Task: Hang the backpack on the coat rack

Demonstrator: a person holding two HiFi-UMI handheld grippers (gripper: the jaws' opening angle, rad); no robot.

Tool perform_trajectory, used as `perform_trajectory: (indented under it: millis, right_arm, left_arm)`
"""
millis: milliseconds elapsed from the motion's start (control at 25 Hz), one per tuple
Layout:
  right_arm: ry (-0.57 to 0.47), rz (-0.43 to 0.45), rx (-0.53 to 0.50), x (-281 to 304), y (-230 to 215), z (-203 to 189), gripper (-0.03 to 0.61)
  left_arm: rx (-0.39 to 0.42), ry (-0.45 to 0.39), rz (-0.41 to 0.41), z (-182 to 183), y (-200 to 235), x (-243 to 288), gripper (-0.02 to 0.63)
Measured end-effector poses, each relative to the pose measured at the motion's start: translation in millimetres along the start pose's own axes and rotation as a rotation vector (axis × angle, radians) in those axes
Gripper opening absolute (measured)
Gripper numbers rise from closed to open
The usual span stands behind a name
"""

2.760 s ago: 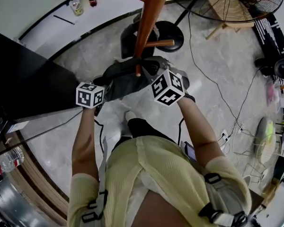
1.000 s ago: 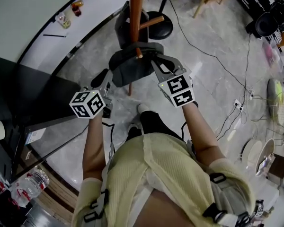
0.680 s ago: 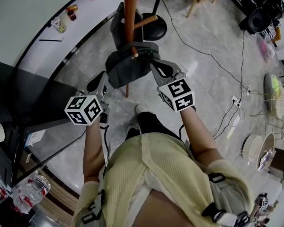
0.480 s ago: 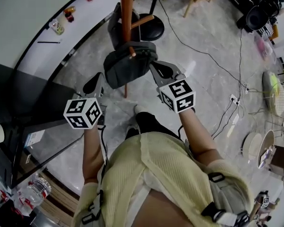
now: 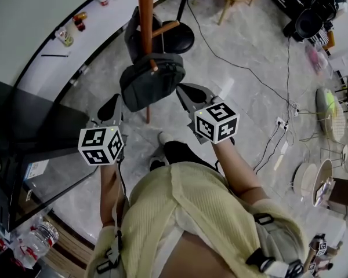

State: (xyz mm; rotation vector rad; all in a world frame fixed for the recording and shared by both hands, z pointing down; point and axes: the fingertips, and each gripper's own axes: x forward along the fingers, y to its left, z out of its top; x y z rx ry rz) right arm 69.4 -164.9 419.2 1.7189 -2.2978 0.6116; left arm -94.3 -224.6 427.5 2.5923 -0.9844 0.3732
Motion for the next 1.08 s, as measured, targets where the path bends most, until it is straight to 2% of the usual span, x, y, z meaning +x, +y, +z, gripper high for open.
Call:
perform_trajectory:
  millis: [240, 600, 800, 1080]
  right_arm:
    - [-0.023, 0.006, 0.066, -7.9, -5.3, -0.8, 0.003]
    - [-0.029, 0.025, 0.082, -12.7, -9.6, -2.1, 0.003]
    - [-0.009, 0.038, 0.083, -14.6, -10.5, -9.1, 0.003]
    - [-0.016, 0.060, 0.078, -7.2, -10.5, -3.1, 0.003]
  left_arm:
    - [0.000, 0.011, 0.011, -3.3, -6.0, -4.8, -0.002]
    - [0.030, 0.029, 0.012, -4.2, -14.1, -5.7, -0.002]
    - [0.020, 0.048, -0.006, -11.4, -20.5, -3.7, -0.002]
    - [0.028, -0.029, -0.001, 3.9, -6.2, 3.0, -0.002]
